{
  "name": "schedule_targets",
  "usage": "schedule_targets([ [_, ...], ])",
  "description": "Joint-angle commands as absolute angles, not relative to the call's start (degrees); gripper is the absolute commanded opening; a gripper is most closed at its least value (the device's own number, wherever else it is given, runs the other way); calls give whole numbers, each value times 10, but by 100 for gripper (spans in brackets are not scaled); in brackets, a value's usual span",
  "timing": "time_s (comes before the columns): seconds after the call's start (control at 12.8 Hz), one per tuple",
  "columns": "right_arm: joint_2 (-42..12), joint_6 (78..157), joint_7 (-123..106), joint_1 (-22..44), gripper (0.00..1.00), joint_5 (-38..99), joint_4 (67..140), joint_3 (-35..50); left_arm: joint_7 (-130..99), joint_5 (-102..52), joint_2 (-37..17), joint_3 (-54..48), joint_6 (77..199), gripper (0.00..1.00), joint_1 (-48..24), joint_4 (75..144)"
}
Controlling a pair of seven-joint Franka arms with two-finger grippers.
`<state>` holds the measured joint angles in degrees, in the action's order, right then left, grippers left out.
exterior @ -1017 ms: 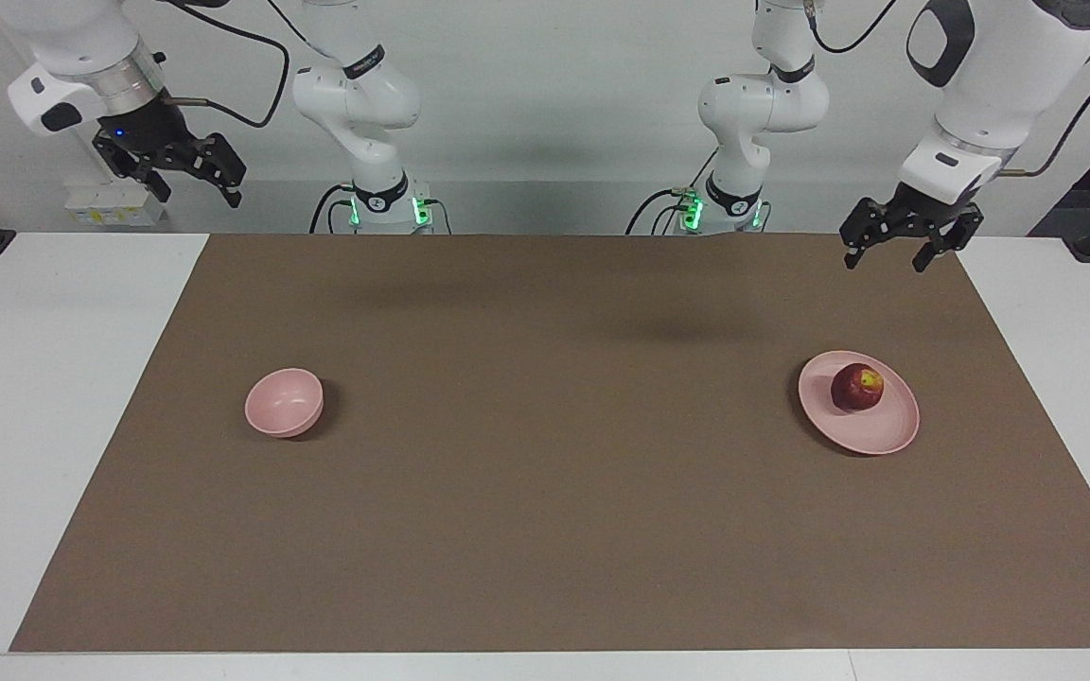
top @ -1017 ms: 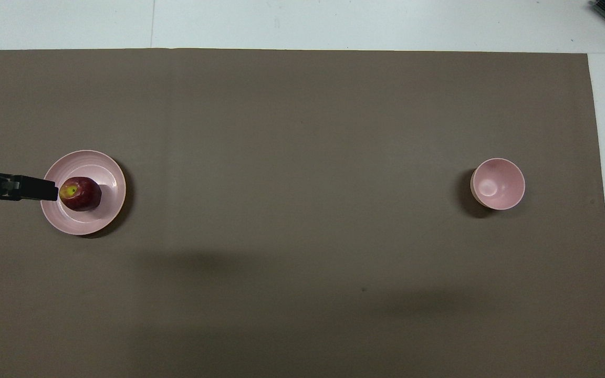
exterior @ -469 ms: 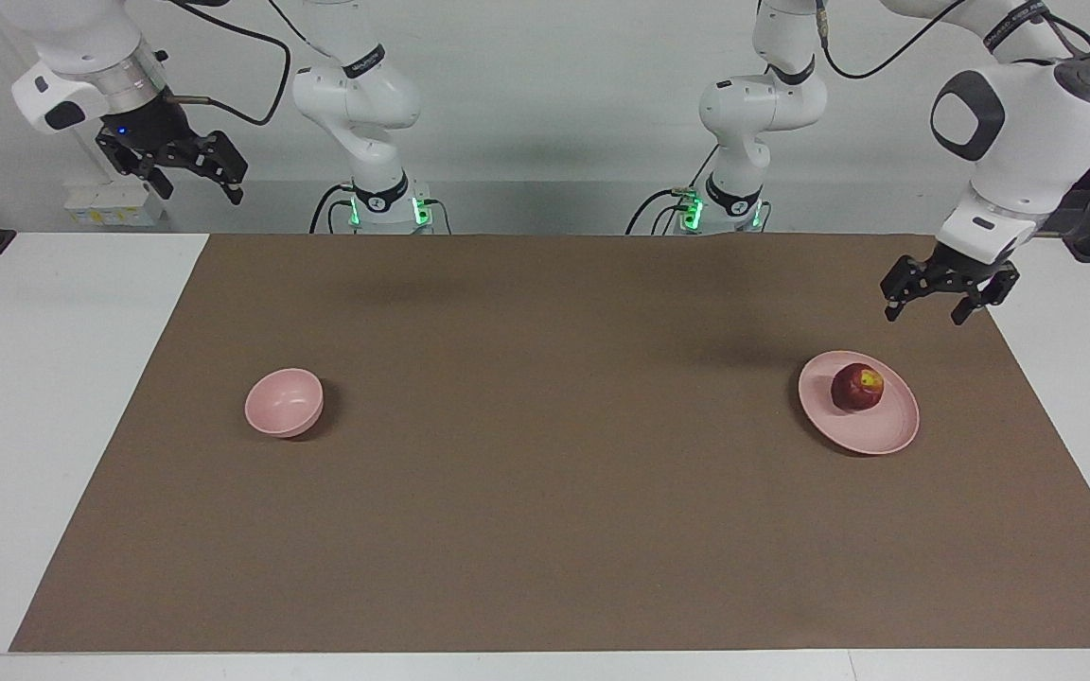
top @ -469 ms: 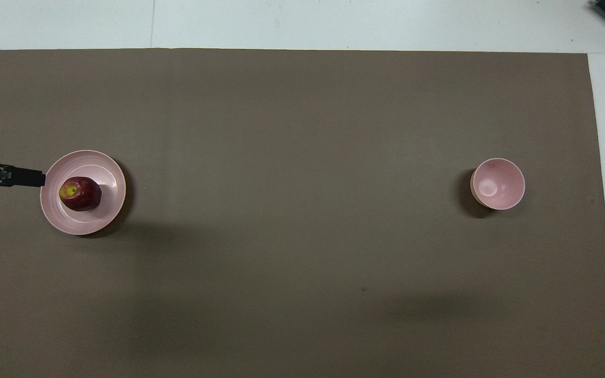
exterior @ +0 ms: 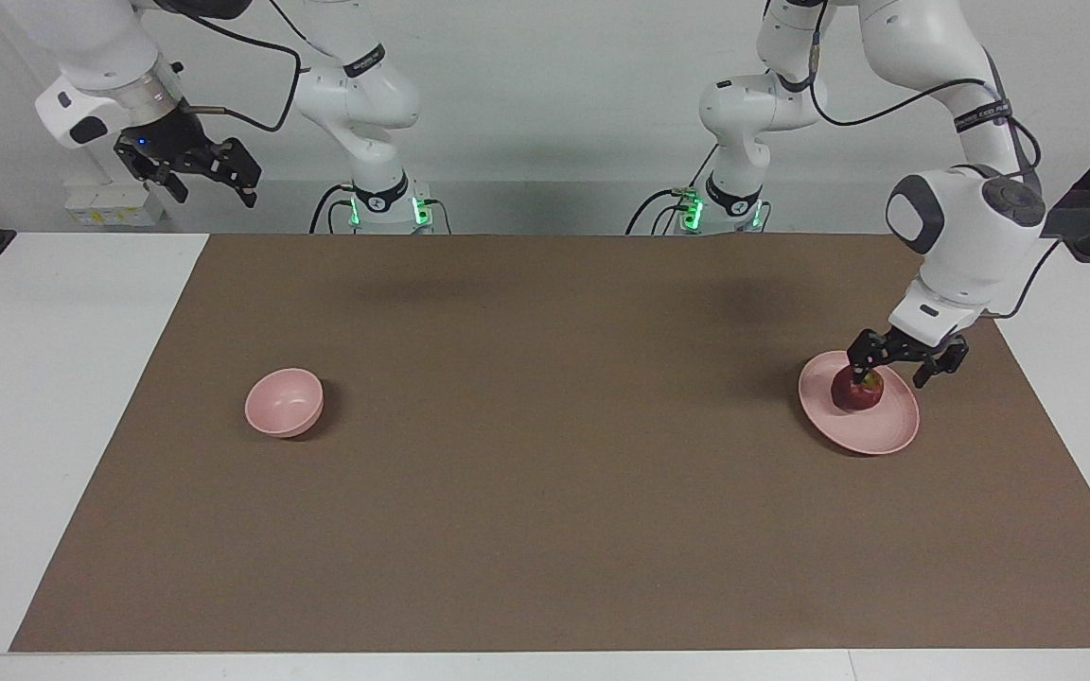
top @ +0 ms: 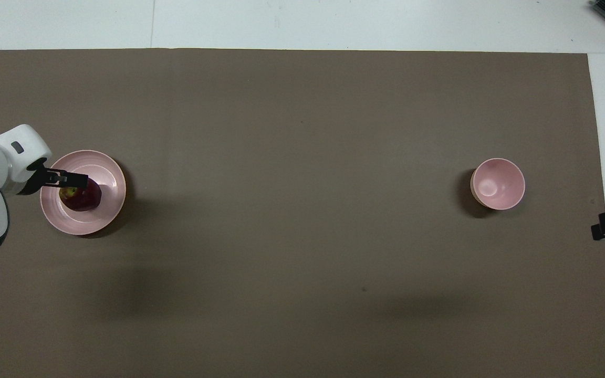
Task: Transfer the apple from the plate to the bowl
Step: 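Reach the left gripper down to the red apple on the plate and grasp it, then lift the apple with the left gripper while the right gripper reaches toward it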
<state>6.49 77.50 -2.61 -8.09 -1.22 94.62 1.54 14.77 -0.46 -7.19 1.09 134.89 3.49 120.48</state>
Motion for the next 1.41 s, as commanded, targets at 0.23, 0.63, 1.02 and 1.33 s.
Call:
schedule_targets([
  [0.23,71,804,26,-47,100,-4,990,18,161,-11,-88,11,1397,100,37,1240],
  [0.63,67,807,53,-28,100,17,997,19,169,-11,-91,11,1395,82,36,1253],
  [1.02,27,811,161,8,100,92,997,24,165,-11,-68,9,1395,2,28,1234],
  [1.33,-16,833,297,48,100,158,997,24,161,-19,-16,3,1347,2,-3,1235],
])
